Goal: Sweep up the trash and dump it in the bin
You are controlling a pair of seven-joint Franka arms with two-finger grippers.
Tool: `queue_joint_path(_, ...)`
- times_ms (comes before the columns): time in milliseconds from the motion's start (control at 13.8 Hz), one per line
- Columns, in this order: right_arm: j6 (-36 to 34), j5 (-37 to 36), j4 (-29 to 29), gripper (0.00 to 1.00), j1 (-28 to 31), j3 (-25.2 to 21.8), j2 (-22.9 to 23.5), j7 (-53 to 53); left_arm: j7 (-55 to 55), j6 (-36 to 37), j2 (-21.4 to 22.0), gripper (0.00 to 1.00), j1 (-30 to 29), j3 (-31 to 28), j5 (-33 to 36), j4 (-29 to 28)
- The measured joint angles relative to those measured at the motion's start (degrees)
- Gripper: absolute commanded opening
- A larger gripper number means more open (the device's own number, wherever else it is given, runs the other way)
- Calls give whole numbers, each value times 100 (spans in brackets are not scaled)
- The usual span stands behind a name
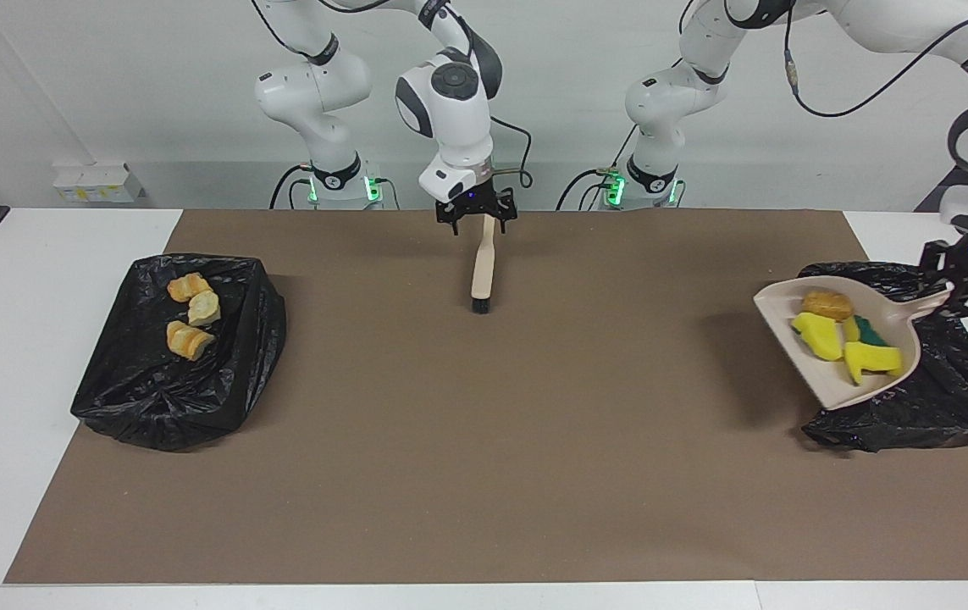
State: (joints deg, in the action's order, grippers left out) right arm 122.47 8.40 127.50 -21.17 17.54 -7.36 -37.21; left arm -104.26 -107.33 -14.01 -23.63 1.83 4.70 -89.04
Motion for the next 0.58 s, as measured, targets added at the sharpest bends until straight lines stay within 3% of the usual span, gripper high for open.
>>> queue_joint_path(290, -498, -283, -823, 100, 828, -56, -28, 762, -239, -644, -87, 0, -103, 20, 1150, 112)
queue_joint_path(580, -839, -300, -1475, 100, 1294, -771, -39, 2186, -65, -1008, -141, 0, -105, -40, 2238, 105)
